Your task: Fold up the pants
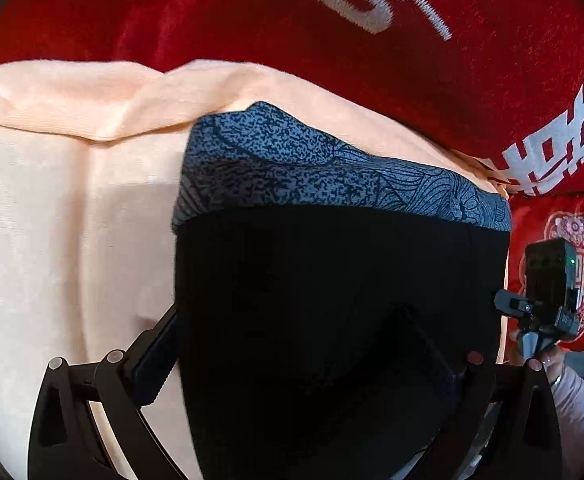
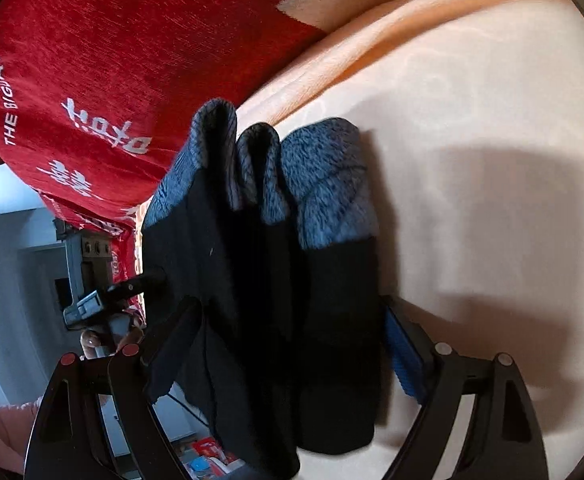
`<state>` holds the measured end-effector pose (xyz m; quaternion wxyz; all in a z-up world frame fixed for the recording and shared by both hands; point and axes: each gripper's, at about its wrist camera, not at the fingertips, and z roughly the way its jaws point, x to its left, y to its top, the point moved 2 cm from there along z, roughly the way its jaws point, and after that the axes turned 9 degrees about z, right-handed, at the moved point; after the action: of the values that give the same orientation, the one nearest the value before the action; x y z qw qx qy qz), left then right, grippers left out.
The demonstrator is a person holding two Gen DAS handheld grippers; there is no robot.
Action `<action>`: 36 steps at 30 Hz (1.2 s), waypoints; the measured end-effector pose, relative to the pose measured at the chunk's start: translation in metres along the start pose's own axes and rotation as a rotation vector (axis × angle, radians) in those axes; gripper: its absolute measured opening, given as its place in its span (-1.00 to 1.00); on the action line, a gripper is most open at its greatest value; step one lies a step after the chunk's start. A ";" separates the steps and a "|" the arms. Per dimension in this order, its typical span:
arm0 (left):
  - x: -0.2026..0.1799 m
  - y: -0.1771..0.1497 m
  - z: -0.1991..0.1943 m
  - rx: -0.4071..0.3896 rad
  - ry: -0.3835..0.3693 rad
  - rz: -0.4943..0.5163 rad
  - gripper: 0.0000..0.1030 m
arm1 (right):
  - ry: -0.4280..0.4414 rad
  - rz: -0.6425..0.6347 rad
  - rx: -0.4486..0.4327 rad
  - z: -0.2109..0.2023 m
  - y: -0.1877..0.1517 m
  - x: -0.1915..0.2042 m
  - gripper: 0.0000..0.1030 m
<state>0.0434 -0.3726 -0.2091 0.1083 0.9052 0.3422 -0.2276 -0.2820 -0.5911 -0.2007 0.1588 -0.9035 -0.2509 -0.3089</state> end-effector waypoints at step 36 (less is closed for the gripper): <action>-0.046 -0.126 -0.070 -0.055 0.121 -0.004 0.12 | 0.064 0.053 0.049 -0.009 -0.135 0.030 -0.23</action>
<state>-0.0482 -0.2809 -0.1307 0.1119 0.9132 0.3563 -0.1634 -0.3408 -0.4731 -0.1569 0.1970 -0.8955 -0.2290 -0.3270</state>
